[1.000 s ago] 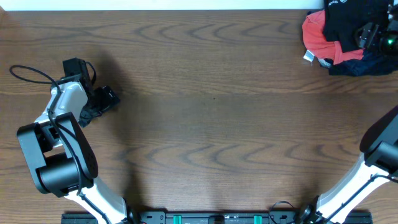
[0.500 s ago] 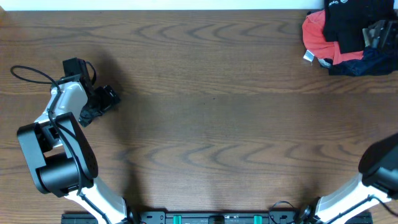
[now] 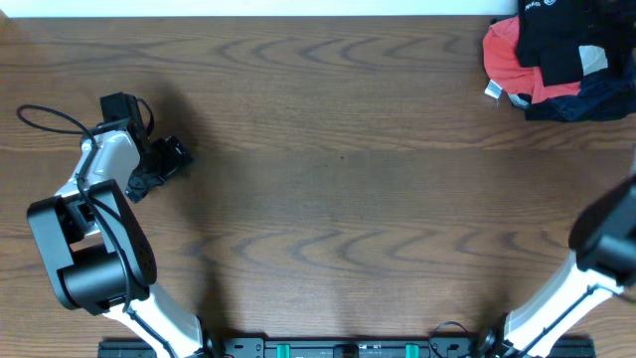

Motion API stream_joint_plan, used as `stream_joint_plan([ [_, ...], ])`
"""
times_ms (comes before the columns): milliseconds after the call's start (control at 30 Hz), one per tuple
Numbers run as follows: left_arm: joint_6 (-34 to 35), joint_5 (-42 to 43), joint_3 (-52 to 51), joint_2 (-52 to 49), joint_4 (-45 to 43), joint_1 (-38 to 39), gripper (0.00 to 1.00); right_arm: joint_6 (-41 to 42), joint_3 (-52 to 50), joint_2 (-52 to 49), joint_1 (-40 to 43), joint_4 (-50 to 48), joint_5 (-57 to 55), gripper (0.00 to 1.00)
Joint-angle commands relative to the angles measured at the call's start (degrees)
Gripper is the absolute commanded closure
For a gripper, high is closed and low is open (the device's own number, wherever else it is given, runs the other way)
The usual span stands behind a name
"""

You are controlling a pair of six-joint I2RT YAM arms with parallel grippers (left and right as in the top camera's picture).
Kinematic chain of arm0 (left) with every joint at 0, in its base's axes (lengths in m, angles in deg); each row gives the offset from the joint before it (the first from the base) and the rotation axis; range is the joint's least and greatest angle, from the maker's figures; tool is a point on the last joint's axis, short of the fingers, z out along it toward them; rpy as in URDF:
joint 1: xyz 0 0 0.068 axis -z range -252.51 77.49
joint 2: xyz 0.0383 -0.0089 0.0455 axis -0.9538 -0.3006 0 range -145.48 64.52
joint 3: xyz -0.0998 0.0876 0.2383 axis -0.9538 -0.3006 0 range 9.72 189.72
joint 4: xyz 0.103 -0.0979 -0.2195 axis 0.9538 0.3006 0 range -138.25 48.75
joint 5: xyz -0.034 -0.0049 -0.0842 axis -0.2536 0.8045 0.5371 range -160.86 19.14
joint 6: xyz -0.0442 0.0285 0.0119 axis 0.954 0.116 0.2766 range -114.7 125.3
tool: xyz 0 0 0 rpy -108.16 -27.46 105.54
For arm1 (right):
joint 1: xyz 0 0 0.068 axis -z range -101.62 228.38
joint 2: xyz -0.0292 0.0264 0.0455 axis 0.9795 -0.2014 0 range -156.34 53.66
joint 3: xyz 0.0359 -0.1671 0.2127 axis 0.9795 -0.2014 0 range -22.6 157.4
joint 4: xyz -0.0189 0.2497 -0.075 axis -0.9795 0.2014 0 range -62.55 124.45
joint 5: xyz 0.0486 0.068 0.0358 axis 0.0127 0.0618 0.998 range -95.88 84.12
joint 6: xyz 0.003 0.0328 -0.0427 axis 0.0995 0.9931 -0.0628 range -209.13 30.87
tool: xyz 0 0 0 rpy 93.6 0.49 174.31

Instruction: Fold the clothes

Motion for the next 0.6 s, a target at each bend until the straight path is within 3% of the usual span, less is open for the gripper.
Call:
stream_joint_plan([
  [0, 0.3, 0.3, -0.5, -0.4, 0.1, -0.3, 0.02, 3.8, -0.3, -6.9, -1.7, -1.8, -2.3, 0.02],
  [300, 0.3, 0.3, -0.5, -0.4, 0.1, -0.3, 0.02, 4.9, -0.3, -20.9, -3.3, 3.3, -5.3, 0.01],
  [567, 0.3, 0.3, -0.5, -0.4, 0.1, -0.3, 0.02, 5.1, 3.5, -17.4, -1.5, 6.8, -4.5, 0.01],
])
